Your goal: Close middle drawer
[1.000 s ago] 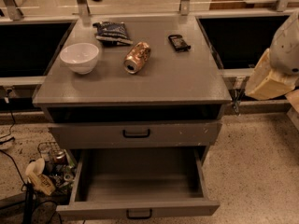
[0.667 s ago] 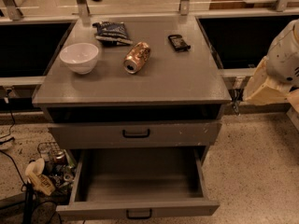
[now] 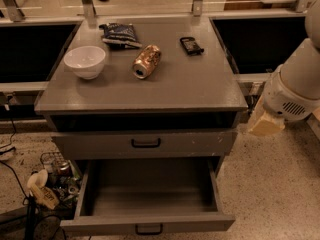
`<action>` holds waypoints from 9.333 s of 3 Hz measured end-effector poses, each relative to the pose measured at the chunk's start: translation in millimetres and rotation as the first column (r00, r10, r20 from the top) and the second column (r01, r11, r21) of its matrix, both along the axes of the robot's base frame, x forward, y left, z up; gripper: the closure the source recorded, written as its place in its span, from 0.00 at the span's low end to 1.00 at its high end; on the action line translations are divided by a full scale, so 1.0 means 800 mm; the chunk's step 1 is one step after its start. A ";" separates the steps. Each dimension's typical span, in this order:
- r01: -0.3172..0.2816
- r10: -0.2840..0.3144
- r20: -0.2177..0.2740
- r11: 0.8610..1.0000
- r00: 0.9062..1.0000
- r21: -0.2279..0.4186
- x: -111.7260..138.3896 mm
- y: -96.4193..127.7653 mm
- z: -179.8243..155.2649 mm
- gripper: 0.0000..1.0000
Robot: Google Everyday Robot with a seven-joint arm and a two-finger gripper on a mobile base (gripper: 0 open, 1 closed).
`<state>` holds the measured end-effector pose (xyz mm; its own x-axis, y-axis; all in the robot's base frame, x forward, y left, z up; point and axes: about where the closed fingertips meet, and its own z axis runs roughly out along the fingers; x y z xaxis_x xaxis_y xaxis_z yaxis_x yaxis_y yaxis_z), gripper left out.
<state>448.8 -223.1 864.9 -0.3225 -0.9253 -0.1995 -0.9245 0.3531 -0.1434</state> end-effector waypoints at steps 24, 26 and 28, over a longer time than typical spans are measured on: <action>0.432 -0.343 -0.402 0.888 0.849 0.155 -0.181 0.042 -0.561 1.00; 0.491 -0.389 -0.371 0.839 0.843 0.235 -0.135 0.053 -0.564 1.00; 0.501 -0.401 -0.356 0.827 0.844 0.256 -0.111 0.061 -0.558 0.87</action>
Offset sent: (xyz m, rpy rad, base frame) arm 0.0016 0.0012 -0.0342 -0.0211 0.0719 0.0040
